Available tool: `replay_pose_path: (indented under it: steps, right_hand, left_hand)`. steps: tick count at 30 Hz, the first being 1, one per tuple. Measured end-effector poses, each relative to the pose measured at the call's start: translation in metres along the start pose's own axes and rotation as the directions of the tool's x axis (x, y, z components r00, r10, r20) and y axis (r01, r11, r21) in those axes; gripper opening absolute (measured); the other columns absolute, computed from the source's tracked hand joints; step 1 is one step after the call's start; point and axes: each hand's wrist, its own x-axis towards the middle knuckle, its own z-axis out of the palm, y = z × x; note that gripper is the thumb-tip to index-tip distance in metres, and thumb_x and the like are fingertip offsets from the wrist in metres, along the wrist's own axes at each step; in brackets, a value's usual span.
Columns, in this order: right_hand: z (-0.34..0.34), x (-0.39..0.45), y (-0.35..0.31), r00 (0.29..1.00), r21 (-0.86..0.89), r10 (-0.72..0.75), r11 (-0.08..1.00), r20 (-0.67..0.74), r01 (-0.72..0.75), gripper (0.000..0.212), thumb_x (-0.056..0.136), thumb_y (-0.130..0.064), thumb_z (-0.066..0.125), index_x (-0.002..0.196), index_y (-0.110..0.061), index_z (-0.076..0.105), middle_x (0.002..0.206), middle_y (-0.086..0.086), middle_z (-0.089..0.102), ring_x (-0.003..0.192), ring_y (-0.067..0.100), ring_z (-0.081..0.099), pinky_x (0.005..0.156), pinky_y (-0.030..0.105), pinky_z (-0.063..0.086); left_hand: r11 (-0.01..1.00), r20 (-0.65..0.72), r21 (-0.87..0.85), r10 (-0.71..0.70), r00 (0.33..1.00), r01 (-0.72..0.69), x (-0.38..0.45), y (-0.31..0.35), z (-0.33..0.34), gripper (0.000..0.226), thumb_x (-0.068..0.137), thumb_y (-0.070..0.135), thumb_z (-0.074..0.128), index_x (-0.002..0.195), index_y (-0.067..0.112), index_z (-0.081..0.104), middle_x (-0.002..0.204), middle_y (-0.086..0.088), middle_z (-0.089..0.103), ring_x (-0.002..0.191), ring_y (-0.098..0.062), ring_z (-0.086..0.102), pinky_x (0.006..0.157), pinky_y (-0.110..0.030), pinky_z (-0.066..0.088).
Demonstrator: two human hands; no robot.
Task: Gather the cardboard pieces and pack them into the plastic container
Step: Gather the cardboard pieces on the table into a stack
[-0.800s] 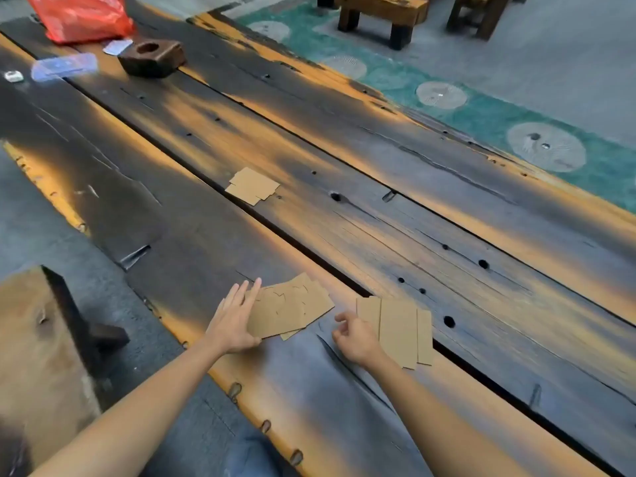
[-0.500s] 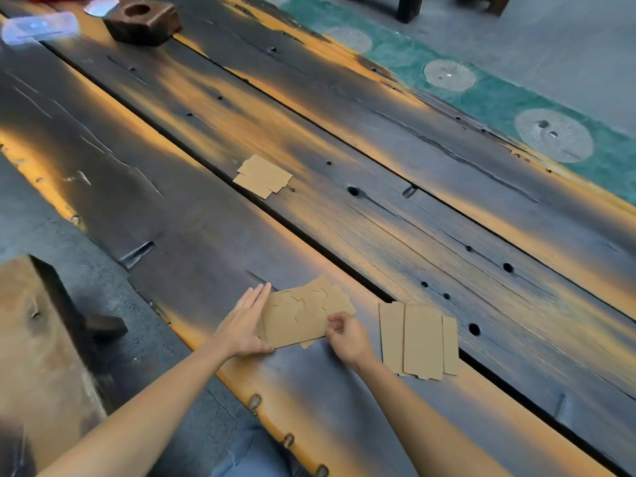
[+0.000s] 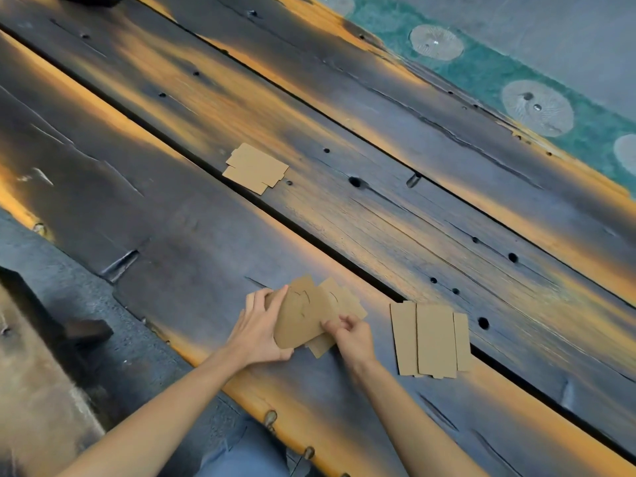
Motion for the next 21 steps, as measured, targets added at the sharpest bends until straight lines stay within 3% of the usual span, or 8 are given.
replay_pose_path:
  steps: [2, 4, 6, 8, 12, 16, 18, 21]
  right_hand:
    - [0.000, -0.002, -0.004, 1.000, 0.080, -0.007, 0.997, 0.020, 0.005, 0.024, 0.088, -0.020, 0.079, 0.086, -0.010, 0.058, 0.071, 0.006, 0.049, 0.076, 0.018, 0.054, 0.089, 0.030, 0.049]
    - [0.002, -0.008, -0.010, 0.998, 0.153, -0.020, 0.988, 0.064, 0.010, 0.024, 0.091, -0.019, 0.077, 0.101, -0.001, 0.065, 0.074, 0.004, 0.062, 0.080, 0.019, 0.065, 0.094, 0.038, 0.054]
    - [0.002, -0.013, -0.017, 0.995, 0.235, -0.044, 0.972, 0.092, 0.022, 0.023, 0.095, -0.016, 0.072, 0.117, -0.009, 0.067, 0.090, -0.005, 0.080, 0.091, 0.017, 0.075, 0.087, 0.033, 0.059]
    - [-0.001, -0.015, -0.023, 0.996, 0.293, -0.068, 0.955, 0.053, 0.049, 0.020, 0.098, -0.014, 0.068, 0.117, -0.016, 0.068, 0.104, -0.001, 0.081, 0.099, 0.016, 0.076, 0.085, 0.031, 0.060]
    - [-0.015, -0.014, -0.029, 0.993, 0.359, -0.078, 0.927, -0.087, 0.104, 0.017, 0.099, -0.011, 0.066, 0.115, -0.007, 0.066, 0.097, 0.004, 0.082, 0.090, 0.015, 0.075, 0.080, 0.031, 0.060]
    - [-0.031, -0.018, -0.013, 0.989, 0.386, -0.007, 0.920, -0.147, 0.064, 0.014, 0.101, -0.012, 0.063, 0.114, -0.017, 0.066, 0.098, -0.001, 0.082, 0.096, 0.017, 0.075, 0.080, 0.031, 0.061]
    - [-0.036, -0.018, 0.002, 0.983, 0.405, 0.060, 0.914, -0.174, 0.016, 0.014, 0.101, -0.011, 0.062, 0.107, -0.023, 0.065, 0.093, -0.003, 0.082, 0.096, 0.018, 0.074, 0.084, 0.034, 0.060]
    - [-0.037, -0.019, 0.019, 0.977, 0.437, 0.126, 0.898, -0.173, -0.038, 0.012, 0.102, -0.011, 0.060, 0.112, -0.015, 0.067, 0.094, -0.003, 0.082, 0.096, 0.015, 0.076, 0.084, 0.033, 0.060]
  left_hand:
    - [0.996, -0.024, -0.086, 0.013, 1.000, -0.015, 0.003, 0.006, -0.009, 0.130, 0.056, 0.060, 0.075, 0.161, 0.022, 0.007, 0.144, -0.008, 0.026, 0.136, -0.029, 0.027, 0.101, -0.042, 0.047]
    - [0.988, -0.035, -0.152, 0.023, 0.999, -0.028, 0.006, 0.016, -0.018, 0.130, 0.057, 0.060, 0.076, 0.160, 0.023, 0.006, 0.144, -0.007, 0.024, 0.135, -0.028, 0.032, 0.099, -0.042, 0.049]
    - [0.980, -0.030, -0.195, 0.021, 0.999, -0.026, 0.010, 0.027, -0.026, 0.129, 0.059, 0.063, 0.077, 0.160, 0.026, 0.005, 0.144, -0.004, 0.023, 0.130, -0.025, 0.040, 0.096, -0.040, 0.051]
    - [0.964, -0.030, -0.268, -0.019, 0.999, 0.010, 0.015, 0.035, -0.034, 0.121, 0.067, 0.069, 0.074, 0.160, 0.028, 0.007, 0.143, 0.002, 0.027, 0.123, -0.017, 0.046, 0.098, -0.040, 0.050]
    - [0.893, -0.037, -0.443, -0.103, 0.994, 0.076, 0.037, 0.039, -0.047, 0.063, 0.097, 0.051, 0.056, 0.150, 0.020, 0.041, 0.127, 0.002, 0.057, 0.114, -0.017, 0.059, 0.103, -0.040, 0.049]
    - [0.903, 0.042, -0.422, -0.065, 0.997, 0.076, 0.054, 0.042, -0.042, 0.029, 0.098, 0.029, 0.060, 0.123, 0.017, 0.069, 0.112, -0.001, 0.072, 0.090, -0.010, 0.060, 0.089, -0.023, 0.048]
    - [0.903, 0.086, -0.415, -0.079, 0.993, 0.108, 0.060, 0.040, -0.033, 0.030, 0.097, 0.027, 0.061, 0.123, 0.015, 0.069, 0.120, -0.005, 0.071, 0.096, -0.011, 0.060, 0.087, -0.021, 0.044]
    - [0.912, 0.144, -0.369, -0.136, 0.980, 0.181, 0.068, 0.036, -0.025, 0.038, 0.097, 0.025, 0.061, 0.132, 0.010, 0.063, 0.132, -0.009, 0.065, 0.115, -0.021, 0.063, 0.102, -0.030, 0.047]
